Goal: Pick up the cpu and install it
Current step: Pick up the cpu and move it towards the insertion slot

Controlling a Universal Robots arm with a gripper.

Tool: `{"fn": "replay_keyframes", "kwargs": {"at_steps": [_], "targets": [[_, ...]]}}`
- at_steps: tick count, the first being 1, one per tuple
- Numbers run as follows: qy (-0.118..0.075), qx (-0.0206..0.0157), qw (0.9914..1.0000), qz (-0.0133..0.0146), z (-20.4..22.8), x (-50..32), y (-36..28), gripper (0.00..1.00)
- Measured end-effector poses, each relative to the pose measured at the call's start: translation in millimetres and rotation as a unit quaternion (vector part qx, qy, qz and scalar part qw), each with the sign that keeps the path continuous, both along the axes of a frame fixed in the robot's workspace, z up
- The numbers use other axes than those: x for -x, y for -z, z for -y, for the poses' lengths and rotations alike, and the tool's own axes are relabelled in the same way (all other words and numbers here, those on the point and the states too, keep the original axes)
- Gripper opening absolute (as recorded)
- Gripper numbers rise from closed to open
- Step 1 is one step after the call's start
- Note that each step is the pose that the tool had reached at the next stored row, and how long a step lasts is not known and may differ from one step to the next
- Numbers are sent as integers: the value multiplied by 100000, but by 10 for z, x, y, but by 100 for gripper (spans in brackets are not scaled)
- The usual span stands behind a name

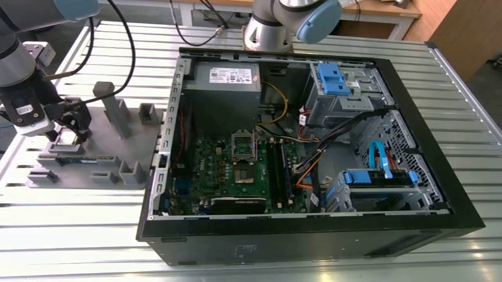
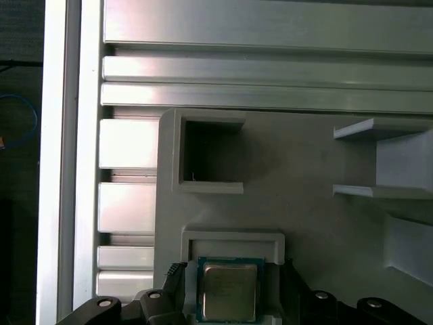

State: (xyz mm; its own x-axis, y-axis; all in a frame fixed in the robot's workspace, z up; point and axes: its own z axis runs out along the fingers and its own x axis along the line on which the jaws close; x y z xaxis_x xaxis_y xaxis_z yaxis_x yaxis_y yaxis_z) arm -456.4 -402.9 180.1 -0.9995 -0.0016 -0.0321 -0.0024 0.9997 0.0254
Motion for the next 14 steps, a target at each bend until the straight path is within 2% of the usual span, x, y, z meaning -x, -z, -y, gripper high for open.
{"fn": "replay_keyframes", "kwargs": {"at_steps": [10, 11, 14], "targets": [[-1, 421, 99999, 7, 0, 0, 1, 65], [-1, 464, 99999, 13, 0, 0, 1, 57], [-3, 592, 99998, 8, 0, 0, 1, 57]]}}
